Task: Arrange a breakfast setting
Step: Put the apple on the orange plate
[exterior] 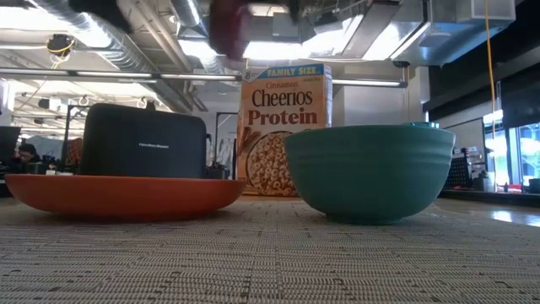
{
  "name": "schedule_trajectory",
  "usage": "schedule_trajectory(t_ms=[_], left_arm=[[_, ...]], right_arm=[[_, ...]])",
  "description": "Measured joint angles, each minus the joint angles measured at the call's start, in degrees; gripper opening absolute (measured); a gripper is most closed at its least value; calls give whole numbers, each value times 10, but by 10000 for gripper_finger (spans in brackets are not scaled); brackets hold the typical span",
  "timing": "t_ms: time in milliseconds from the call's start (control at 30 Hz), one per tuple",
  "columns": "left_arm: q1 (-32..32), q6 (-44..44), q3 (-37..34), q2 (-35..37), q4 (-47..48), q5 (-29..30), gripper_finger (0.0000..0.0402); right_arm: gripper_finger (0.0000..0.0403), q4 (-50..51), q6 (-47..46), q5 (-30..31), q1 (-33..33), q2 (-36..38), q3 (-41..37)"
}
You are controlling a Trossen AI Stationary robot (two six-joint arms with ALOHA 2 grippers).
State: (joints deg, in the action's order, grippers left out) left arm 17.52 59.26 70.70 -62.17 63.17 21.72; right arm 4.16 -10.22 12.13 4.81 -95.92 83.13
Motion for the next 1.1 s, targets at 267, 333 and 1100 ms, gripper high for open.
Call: schedule_trajectory(t_ms=[267, 333, 1100], left_arm=[[15, 17, 0, -1, 60, 16, 397], [21, 16, 0, -2, 60, 43, 397], [-2, -74, 0, -2, 45, 105, 396]], right_arm=[[0, -10, -86, -28, 29, -89, 0], [0, -9, -106, -33, 38, -105, 0], [0, 1, -210, -11, 84, -206, 0]])
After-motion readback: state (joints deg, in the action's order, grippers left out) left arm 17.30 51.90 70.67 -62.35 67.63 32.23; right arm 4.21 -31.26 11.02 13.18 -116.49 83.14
